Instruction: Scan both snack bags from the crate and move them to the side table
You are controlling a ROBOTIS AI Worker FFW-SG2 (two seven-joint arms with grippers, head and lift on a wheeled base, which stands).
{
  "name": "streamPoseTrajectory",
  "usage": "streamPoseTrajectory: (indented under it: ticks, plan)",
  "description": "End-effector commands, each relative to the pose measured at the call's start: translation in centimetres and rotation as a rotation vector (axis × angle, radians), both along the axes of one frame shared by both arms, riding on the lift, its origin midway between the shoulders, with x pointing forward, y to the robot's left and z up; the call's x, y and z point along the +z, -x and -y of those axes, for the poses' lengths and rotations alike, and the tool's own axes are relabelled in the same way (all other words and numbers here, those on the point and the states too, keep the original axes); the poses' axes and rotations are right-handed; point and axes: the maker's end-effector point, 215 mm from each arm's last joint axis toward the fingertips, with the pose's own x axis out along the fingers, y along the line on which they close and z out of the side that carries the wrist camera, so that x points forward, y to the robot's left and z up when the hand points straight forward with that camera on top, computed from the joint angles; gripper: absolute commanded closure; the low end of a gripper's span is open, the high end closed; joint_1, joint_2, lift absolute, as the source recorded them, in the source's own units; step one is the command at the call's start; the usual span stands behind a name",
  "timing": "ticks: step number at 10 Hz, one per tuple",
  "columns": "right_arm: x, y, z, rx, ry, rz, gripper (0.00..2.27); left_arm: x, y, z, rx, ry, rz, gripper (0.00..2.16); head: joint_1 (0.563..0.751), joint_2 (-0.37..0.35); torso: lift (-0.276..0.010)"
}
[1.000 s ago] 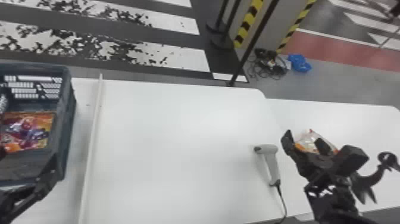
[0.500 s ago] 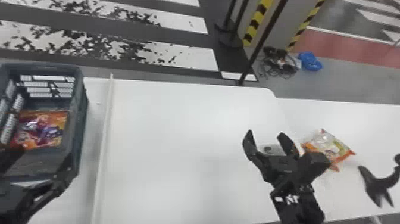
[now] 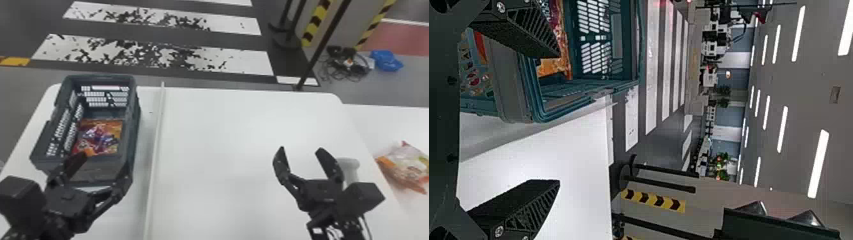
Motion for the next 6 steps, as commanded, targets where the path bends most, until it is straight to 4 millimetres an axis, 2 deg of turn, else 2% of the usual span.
streamPoseTrajectory:
  ticks: [1, 3, 5, 6]
  plan:
    - [0.1, 0.3, -2.0, 0.022, -0.009, 0.006, 0.01, 0.5, 0.0, 0.1, -0.002, 0.009, 0.01, 0.1, 0.695, -0.105, -0.075]
    - [-0.6, 0.6, -2.9, 0.037, -0.012, -0.01, 0.02, 3.0, -0.4, -0.8, 0.007, 0.007, 0.034, 0.1, 0.695, -0.068, -0.075]
    - [-1.2, 0.7, -2.9, 0.041, -0.009, -0.025, 0.03, 2.8, -0.6, -4.0, 0.03, -0.044, -0.096, 0.1, 0.695, -0.044, -0.075]
    - [-1.5, 0.8, -2.9, 0.042, -0.008, -0.036, 0.03, 3.3, -1.2, -5.7, 0.046, -0.065, -0.126, 0.11, 0.695, -0.019, -0.075]
